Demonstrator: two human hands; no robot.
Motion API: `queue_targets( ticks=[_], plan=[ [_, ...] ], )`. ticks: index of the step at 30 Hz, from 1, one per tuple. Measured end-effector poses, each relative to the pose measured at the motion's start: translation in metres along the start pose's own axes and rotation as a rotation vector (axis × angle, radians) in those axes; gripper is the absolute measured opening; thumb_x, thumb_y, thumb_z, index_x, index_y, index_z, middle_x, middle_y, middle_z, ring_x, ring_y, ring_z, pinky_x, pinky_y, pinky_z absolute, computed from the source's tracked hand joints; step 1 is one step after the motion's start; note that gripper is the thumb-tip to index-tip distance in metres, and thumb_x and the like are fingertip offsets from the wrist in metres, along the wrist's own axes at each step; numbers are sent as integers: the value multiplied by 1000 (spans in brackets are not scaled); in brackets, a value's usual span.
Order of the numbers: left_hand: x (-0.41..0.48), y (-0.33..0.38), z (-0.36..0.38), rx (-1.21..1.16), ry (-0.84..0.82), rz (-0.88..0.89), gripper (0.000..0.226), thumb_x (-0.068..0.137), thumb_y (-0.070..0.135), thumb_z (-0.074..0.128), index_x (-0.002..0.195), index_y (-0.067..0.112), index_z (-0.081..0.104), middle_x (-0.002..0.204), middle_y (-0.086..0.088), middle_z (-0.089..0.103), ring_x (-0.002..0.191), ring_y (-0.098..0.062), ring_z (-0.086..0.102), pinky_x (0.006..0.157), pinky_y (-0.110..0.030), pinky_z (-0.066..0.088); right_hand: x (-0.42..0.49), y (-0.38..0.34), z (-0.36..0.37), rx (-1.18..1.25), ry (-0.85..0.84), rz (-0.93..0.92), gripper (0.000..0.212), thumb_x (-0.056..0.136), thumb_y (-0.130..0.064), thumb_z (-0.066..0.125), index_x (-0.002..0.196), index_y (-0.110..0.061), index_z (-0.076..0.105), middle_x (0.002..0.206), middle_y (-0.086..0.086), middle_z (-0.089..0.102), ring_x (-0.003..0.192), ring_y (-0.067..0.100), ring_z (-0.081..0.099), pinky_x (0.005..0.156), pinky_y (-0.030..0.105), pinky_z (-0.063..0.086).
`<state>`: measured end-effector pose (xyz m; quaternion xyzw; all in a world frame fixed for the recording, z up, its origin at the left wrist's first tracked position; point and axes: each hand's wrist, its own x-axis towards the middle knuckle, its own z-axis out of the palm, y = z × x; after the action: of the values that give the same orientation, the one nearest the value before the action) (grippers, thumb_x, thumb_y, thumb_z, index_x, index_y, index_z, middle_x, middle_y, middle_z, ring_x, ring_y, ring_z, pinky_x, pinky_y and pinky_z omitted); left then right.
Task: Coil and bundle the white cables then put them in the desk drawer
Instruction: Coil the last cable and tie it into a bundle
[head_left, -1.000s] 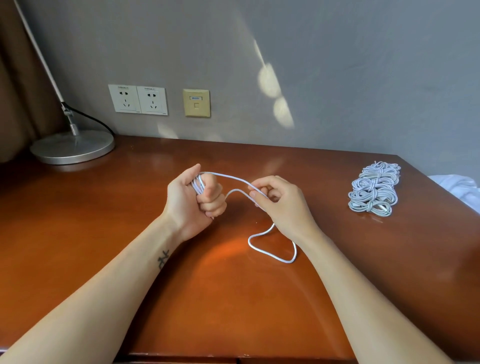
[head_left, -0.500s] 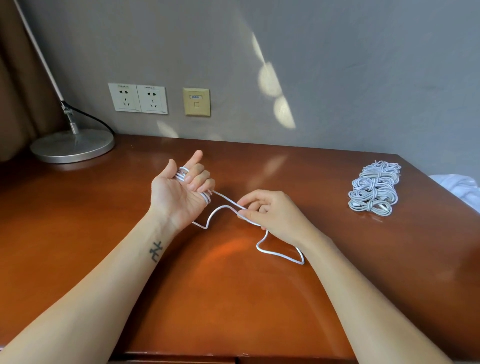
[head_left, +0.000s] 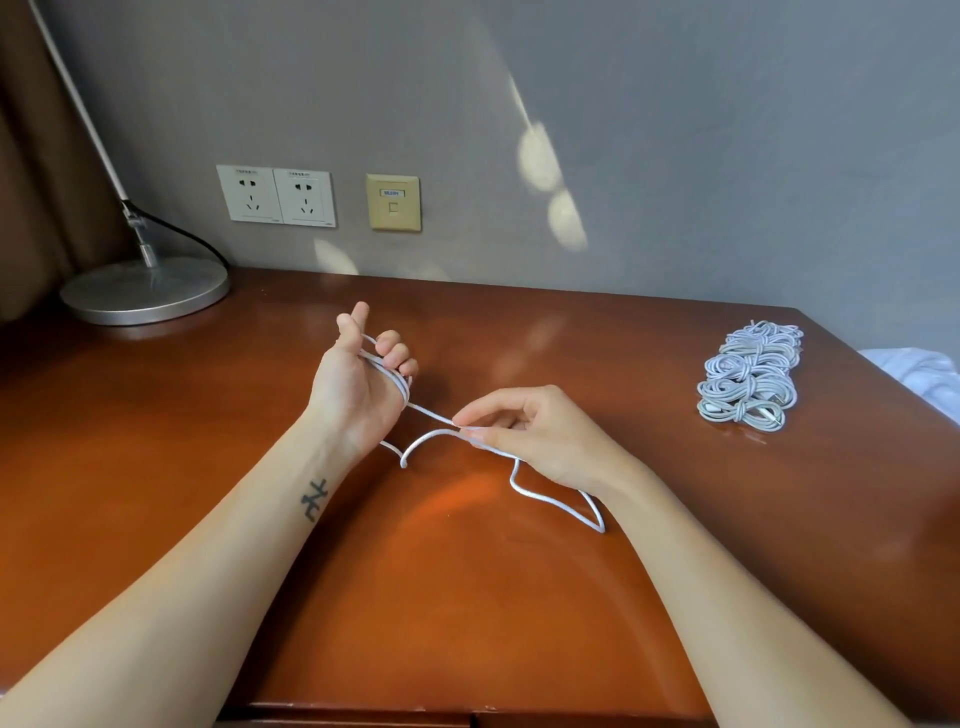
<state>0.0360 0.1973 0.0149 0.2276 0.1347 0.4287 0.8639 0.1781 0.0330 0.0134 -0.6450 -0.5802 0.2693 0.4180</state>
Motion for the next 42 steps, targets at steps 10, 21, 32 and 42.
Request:
queue_targets(
  ticks=[10, 21, 32, 42],
  plan=[
    [-7, -15, -3, 970, -62, 424, 45, 113, 29, 34, 158, 35, 34, 76, 4, 50, 73, -11, 50, 74, -23, 49, 0, -4, 0, 68, -51, 24, 37, 98, -1, 62, 122, -27, 71, 115, -13, 75, 109, 8, 69, 99, 26, 56],
    [-15, -23, -6, 1510, -248, 612, 48, 113, 24, 30, 160, 35, 24, 77, -10, 55, 66, -13, 50, 78, -19, 45, 3, -2, -3, 135, 226, 110, 18, 98, -14, 70, 112, -24, 74, 94, -4, 79, 78, 15, 77, 53, 22, 53],
    [-22, -18, -10, 1722, -182, 526, 64, 112, 45, 25, 134, -8, 53, 90, 28, 50, 77, -13, 68, 73, -20, 46, 4, -1, -2, -14, 134, 113, 33, 93, -16, 75, 118, -37, 71, 103, -16, 76, 88, 3, 72, 79, 22, 59],
    [-21, -16, -4, 1474, -162, 464, 60, 112, 42, 30, 71, 9, 59, 135, 4, 63, 126, 23, 41, 101, -13, 33, 3, 4, -4, -91, 131, 95, 30, 95, -24, 73, 123, -35, 71, 99, -14, 76, 86, 0, 71, 74, 17, 56]
  ],
)
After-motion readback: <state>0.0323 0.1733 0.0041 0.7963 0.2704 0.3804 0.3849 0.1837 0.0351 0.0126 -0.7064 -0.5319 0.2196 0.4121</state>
